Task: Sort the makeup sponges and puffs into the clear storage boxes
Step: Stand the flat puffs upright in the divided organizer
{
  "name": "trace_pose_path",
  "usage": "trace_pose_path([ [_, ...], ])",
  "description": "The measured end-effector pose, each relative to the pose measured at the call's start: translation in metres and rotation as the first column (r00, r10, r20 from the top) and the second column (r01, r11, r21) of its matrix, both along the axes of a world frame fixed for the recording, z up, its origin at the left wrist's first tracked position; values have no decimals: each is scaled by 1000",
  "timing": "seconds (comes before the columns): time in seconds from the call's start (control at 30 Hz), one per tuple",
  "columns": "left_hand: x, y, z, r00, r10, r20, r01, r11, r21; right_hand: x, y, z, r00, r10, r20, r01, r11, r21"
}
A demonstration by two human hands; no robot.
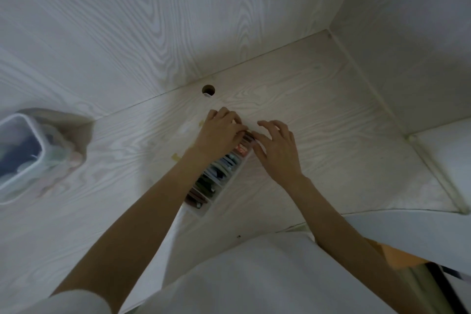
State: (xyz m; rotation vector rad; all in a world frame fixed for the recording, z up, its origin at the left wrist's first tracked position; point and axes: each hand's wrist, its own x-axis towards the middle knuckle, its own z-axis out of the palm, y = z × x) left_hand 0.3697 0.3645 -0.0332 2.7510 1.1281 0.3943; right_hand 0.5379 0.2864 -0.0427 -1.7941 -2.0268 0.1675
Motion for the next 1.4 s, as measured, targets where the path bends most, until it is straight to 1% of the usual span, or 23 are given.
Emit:
trace_pose_path([
  [0.07, -3, -4, -2, 996, 51, 70, -46, 997, -68, -1, 2, 1, 1000, 6, 20, -5, 1000, -25],
  [0.13, -6, -9, 2, 966, 159, 203, -131, 981, -146, -1, 5, 4, 1000, -6, -11, 6, 1000, -21],
  [0.2, -16, -16, 9, 865, 369, 340, -301, 924, -238, -2, 8, 9, 999, 1, -54, -1, 1000, -6],
  [0.27, -38, -24, 14, 744, 539, 396, -462, 842, -279, -6, 14, 14, 994, 33, -102, -35, 999, -17],
  [0.33, -61, -25, 15, 717, 628, 303, -550, 777, -307, -9, 20, 17, 984, 65, -164, -88, 986, -142],
  [0.37, -72, -24, 14, 711, 677, 190, -596, 724, -348, -10, 21, 17, 978, 85, -192, -130, 963, -235],
  [0.43, -91, -17, 12, 673, 736, -80, -683, 575, -450, -12, 22, 16, 968, 114, -225, -195, 905, -378],
  [0.47, -98, -14, 14, 646, 740, -185, -703, 483, -522, -14, 22, 17, 964, 121, -236, -212, 886, -412],
  [0.5, -102, -12, 17, 631, 737, -244, -695, 396, -601, -14, 21, 18, 959, 117, -259, -221, 879, -422],
  [0.53, -103, -11, 23, 625, 739, -253, -666, 336, -666, -14, 21, 20, 948, 95, -303, -223, 878, -423],
  [0.57, -103, -11, 31, 629, 743, -230, -649, 337, -682, -14, 20, 23, 931, 56, -362, -217, 881, -421],
  [0.63, -100, -19, 49, 629, 768, -119, -658, 444, -608, -12, 18, 27, 879, -44, -474, -186, 885, -427],
  [0.7, -90, -37, 72, 617, 784, 64, -654, 557, -512, -7, 15, 31, 825, -125, -552, -147, 894, -422],
  [0.77, -75, -62, 90, 626, 756, 191, -634, 636, -441, -2, 9, 36, 783, -149, -605, -118, 918, -378],
  [0.9, -38, -105, 79, 746, 632, 210, -534, 756, -380, 8, -1, 48, 749, -133, -649, -2, 979, -203],
  [0.97, -25, -117, 58, 798, 578, 172, -544, 813, -206, 13, -1, 50, 786, -66, -615, -15, 992, -126],
  [1.0, -20, -124, 45, 793, 594, 135, -582, 804, -118, 16, -1, 49, 829, 2, -560, -71, 992, -101],
  [1.03, -16, -129, 34, 768, 634, 89, -629, 773, -75, 18, 0, 47, 875, 92, -475, -150, 985, -86],
  [1.1, -13, -136, 14, 716, 698, -3, -697, 714, -59, 18, 4, 42, 931, 273, -243, -307, 945, -111],
  [1.2, -10, -145, -3, 656, 750, -85, -755, 648, -105, 10, 9, 32, 887, 459, 54, -437, 871, -224],
  [1.27, -7, -146, -6, 653, 744, -141, -757, 641, -127, 8, 8, 21, 850, 509, 135, -456, 841, -292],
  [1.33, -6, -145, -8, 653, 732, -192, -756, 645, -113, 7, 2, 9, 860, 494, 130, -439, 845, -306],
  [1.4, -6, -144, -9, 653, 722, -230, -753, 653, -87, 7, -4, 1, 887, 449, 105, -408, 871, -275],
])
